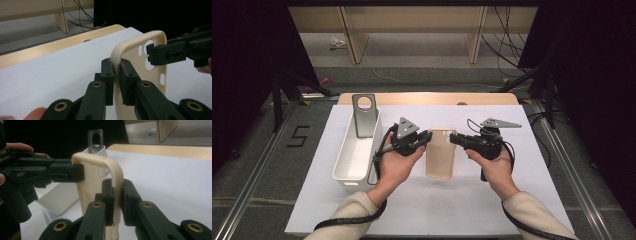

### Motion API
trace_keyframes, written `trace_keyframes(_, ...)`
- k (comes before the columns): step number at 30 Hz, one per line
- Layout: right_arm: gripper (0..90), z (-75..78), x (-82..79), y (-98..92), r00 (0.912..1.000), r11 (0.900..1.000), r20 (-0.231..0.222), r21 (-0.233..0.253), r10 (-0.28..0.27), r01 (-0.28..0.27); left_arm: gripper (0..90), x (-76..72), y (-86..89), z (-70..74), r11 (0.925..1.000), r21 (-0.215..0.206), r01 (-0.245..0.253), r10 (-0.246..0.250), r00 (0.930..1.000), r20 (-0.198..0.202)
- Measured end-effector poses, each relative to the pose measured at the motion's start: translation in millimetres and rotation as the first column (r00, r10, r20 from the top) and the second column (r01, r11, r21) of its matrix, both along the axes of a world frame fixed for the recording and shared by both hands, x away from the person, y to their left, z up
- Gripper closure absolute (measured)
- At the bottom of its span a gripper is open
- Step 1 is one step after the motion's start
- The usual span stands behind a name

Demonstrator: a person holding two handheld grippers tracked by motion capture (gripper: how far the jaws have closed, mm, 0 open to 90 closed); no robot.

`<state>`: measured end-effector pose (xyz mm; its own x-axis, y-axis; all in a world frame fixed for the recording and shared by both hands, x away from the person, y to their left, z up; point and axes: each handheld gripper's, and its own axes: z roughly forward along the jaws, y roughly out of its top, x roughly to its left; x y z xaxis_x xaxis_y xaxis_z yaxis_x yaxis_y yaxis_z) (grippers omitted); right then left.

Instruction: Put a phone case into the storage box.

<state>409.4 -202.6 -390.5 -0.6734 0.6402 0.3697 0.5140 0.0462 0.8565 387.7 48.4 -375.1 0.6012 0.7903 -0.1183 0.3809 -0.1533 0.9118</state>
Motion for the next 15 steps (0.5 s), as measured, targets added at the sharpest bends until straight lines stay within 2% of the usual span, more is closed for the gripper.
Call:
trace_keyframes(5, 82.1, -0.2, -0.6, 0.8, 1.0000, 1.000, 0.008, -0.007, 0.001, -0.001, 83.2, -0.4, 0.1, 0.1, 1.0000, 0.000, -0.004, 0.004, 1.0000, 0.000)
trace_keyframes(12, 81.1, -0.6, -1.3, 2.2, 0.9996, 1.000, 0.028, -0.023, 0.004, -0.004, 83.8, -0.4, 0.0, 0.4, 1.0000, -0.003, -0.006, 0.006, 0.9998, 0.020)
trace_keyframes(15, 76.0, -0.2, -1.4, 2.2, 0.9990, 0.999, 0.044, -0.040, 0.003, -0.001, 83.9, -0.4, 1.0, 0.9, 1.0000, -0.003, -0.006, 0.006, 0.9993, 0.037)
